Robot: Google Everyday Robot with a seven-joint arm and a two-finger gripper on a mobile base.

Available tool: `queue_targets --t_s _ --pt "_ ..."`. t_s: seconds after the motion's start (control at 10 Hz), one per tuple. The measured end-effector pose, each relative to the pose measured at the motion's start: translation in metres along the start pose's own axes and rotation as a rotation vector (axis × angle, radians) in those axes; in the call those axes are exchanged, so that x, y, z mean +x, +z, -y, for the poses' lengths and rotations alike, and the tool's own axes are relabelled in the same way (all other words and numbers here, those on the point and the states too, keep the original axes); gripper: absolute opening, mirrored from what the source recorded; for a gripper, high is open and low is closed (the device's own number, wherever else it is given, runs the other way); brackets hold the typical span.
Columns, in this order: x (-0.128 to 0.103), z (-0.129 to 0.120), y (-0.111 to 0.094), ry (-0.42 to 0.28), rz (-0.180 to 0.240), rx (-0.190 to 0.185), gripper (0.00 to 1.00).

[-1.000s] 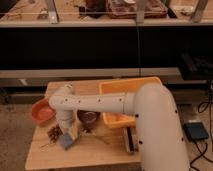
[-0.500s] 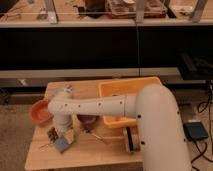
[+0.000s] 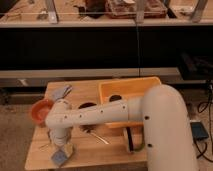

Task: Wipe table surface with sponge

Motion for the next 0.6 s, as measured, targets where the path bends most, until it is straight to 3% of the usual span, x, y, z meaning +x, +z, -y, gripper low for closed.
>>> queue_targets --t_s 0.2,0.6 --pt "-0.002 -0.019 0.0 0.001 0.001 -0.023 0.0" --pt "0.025 -0.077 -0.01 0.074 -0.019 -0.05 0.0"
